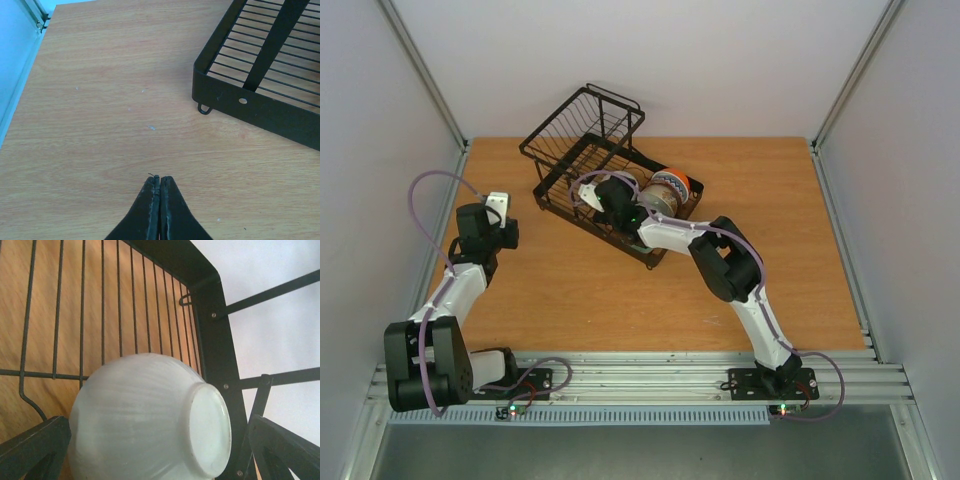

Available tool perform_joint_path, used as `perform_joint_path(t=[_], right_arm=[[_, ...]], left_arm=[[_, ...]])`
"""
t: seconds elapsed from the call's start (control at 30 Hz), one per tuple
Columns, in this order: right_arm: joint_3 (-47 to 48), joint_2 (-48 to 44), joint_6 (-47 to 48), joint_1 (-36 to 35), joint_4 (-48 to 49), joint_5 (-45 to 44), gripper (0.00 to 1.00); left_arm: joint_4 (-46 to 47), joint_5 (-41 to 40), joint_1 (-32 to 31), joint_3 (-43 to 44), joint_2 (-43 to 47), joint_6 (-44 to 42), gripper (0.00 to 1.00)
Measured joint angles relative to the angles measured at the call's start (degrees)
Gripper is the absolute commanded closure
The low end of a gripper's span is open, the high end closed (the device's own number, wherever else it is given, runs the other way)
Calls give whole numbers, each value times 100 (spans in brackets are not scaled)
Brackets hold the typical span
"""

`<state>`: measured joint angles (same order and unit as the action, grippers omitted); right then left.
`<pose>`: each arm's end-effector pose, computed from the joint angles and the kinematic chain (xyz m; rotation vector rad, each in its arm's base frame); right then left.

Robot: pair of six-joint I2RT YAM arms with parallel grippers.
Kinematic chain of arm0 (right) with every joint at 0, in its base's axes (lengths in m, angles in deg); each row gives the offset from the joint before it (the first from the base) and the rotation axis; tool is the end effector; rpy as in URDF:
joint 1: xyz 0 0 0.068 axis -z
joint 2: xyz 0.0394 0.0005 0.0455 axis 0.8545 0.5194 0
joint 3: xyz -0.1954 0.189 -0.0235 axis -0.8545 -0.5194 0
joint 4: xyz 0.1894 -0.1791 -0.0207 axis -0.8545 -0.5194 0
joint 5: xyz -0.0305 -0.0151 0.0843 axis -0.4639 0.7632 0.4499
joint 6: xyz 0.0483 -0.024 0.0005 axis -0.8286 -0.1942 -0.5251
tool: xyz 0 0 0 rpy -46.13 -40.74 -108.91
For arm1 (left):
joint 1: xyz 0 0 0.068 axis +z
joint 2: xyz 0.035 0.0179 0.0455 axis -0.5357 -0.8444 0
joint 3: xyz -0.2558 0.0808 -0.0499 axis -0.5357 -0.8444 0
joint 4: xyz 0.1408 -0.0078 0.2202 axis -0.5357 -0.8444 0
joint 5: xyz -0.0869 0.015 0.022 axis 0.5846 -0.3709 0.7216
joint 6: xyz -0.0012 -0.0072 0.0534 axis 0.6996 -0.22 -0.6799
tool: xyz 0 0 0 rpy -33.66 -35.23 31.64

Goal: Load the bowls into the dish rack

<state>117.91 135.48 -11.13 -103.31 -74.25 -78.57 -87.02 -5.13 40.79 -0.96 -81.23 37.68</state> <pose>0.3792 0.3532 0.1682 -1.6163 1.3395 -0.7226 0.2554 0.0341 0.2105 0.1021 2.1428 0.0868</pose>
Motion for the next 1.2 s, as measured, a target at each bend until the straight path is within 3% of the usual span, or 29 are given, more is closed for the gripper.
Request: perform_joint_path(t=[0.33, 0.9, 1.2], right_arm=[[-595, -136, -7, -15, 540, -227, 1], [-964, -896, -7, -376, 669, -151, 1], [-1432, -1469, -232, -452, 398, -254, 9]], left_arm=[[7, 0, 0, 0, 0, 0, 99], [26, 0, 0, 0, 0, 0, 100], [28, 4, 0, 0, 0, 0, 99]])
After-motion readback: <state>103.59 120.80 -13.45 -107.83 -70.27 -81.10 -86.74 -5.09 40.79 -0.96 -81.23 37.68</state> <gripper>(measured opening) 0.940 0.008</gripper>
